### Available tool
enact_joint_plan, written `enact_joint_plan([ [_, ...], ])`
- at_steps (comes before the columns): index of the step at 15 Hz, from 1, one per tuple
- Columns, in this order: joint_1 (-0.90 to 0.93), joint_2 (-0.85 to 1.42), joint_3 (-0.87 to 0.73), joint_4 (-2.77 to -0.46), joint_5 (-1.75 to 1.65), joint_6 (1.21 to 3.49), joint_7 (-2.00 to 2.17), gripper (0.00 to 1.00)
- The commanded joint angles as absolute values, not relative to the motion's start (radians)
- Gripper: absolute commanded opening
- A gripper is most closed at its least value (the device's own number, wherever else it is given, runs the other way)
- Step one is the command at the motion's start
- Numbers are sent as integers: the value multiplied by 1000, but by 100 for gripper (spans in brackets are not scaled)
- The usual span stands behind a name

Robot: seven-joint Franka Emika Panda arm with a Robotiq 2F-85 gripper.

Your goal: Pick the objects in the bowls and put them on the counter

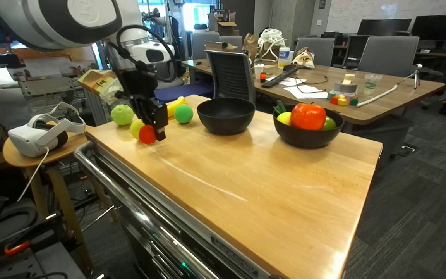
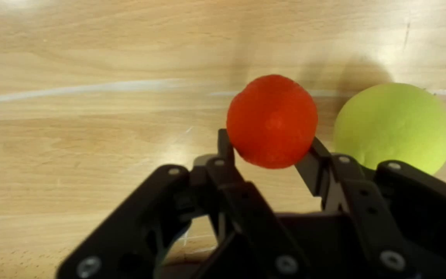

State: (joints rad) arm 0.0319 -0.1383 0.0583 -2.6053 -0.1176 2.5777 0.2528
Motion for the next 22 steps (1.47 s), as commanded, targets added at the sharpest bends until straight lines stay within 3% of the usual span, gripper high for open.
enact_joint_plan([
  [1, 16, -74, 67, -2585, -167, 2632, 273, 17],
  [2, 20, -60, 65, -2580, -167, 2639, 272, 17],
  [3, 22, -50, 63, -2575, -168, 2642, 273, 25],
  [4, 23, -42, 61, -2572, -171, 2649, 274, 57],
  [9, 24, -53, 50, -2537, -173, 2635, 270, 96],
  [12, 22, -135, 50, -2487, -217, 2528, 230, 100],
  [17, -9, -242, 20, -2397, -191, 2100, 136, 100],
  [18, 14, -196, 33, -2407, -170, 2210, 143, 100],
  [22, -11, -232, 19, -2403, -178, 2119, 142, 100],
])
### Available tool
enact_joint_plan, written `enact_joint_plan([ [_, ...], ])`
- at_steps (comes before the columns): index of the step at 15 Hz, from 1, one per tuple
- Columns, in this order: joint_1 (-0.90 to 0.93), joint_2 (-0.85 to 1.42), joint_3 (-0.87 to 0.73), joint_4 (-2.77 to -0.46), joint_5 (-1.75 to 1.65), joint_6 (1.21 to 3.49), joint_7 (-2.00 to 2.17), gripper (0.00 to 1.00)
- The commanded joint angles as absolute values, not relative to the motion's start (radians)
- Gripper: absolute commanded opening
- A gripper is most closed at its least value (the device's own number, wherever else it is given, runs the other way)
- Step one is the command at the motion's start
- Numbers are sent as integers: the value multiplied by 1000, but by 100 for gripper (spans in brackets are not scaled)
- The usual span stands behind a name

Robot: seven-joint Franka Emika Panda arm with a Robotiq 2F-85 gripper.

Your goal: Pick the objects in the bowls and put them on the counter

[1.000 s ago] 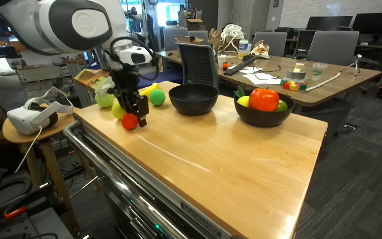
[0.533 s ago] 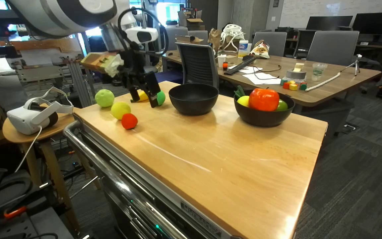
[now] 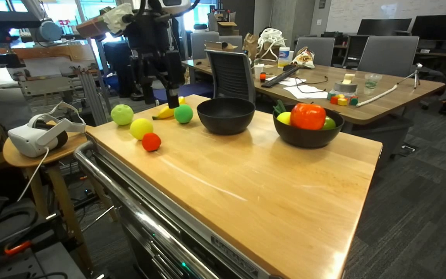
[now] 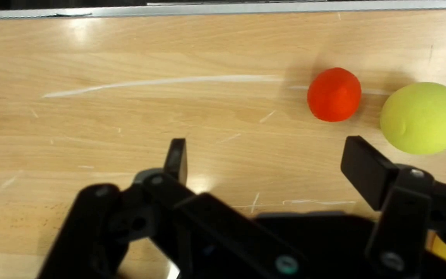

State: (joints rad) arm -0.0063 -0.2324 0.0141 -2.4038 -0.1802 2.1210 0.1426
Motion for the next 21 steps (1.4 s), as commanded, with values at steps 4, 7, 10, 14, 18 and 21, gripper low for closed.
enact_joint_plan([
  [4, -42, -187, 40, -2362, -336, 2283, 269, 100],
  [7, -101, -118, -2, -2296, -421, 2414, 359, 100],
  [10, -166, -7, -49, -2184, -518, 2501, 463, 100],
  [14, -171, 162, -124, -1992, -634, 2504, 594, 100],
  [18, -147, 163, -157, -2014, -590, 2510, 535, 100],
  [21, -140, 179, -158, -1995, -589, 2508, 534, 100],
])
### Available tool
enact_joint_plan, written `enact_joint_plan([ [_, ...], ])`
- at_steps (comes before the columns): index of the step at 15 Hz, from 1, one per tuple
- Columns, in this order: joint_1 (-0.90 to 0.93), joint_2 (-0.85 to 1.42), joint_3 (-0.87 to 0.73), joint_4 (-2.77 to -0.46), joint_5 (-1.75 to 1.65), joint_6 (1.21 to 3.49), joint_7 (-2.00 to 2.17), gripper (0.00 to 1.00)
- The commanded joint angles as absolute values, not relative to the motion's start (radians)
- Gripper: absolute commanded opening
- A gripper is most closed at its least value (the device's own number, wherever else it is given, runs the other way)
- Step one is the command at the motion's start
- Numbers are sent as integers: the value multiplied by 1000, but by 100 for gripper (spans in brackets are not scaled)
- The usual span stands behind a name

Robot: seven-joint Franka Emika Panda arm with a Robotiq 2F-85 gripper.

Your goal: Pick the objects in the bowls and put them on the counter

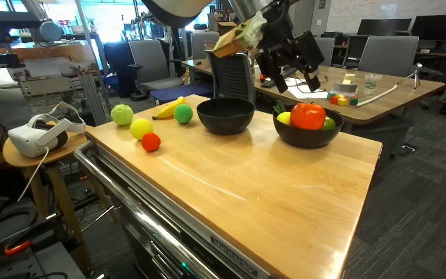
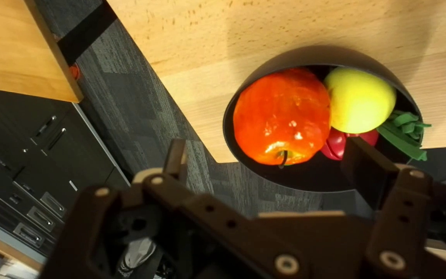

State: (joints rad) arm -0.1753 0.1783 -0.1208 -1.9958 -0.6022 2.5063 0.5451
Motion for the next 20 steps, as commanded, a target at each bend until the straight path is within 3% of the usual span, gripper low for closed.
enact_joint_plan([
  [1, -146, 195, -158, -1983, -561, 2525, 523, 100],
  [7, -144, 299, -200, -1873, -553, 2531, 480, 100],
  [20, -202, 443, -169, -1679, -145, 2417, 57, 100],
])
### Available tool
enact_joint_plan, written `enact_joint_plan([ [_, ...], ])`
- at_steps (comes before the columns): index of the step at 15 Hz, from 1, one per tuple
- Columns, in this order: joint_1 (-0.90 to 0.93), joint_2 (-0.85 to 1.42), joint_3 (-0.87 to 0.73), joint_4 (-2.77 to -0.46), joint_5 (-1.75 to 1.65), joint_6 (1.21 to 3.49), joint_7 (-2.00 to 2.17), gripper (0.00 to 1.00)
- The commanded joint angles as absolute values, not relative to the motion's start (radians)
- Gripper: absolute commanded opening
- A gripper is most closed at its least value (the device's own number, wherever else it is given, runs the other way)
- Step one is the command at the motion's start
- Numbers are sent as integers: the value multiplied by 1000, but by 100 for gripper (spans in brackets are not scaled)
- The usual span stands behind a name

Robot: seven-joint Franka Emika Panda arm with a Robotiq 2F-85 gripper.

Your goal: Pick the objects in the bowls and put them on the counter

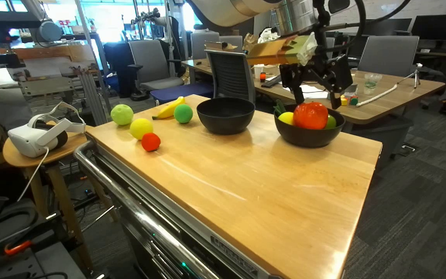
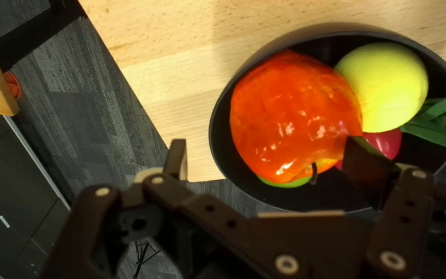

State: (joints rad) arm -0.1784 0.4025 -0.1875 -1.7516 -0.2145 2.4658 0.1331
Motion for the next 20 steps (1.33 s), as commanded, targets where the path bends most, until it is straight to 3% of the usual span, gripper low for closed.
enact_joint_plan([
  [1, -208, 447, -164, -1668, -120, 2402, 38, 100],
  [13, -222, 557, -151, -1565, -51, 2296, -49, 98],
  [14, -222, 567, -151, -1555, -52, 2294, -51, 74],
  [16, -221, 581, -152, -1535, -55, 2289, -52, 70],
  [17, -221, 583, -153, -1526, -58, 2285, -53, 61],
  [20, -213, 575, -158, -1520, -73, 2278, -57, 60],
])
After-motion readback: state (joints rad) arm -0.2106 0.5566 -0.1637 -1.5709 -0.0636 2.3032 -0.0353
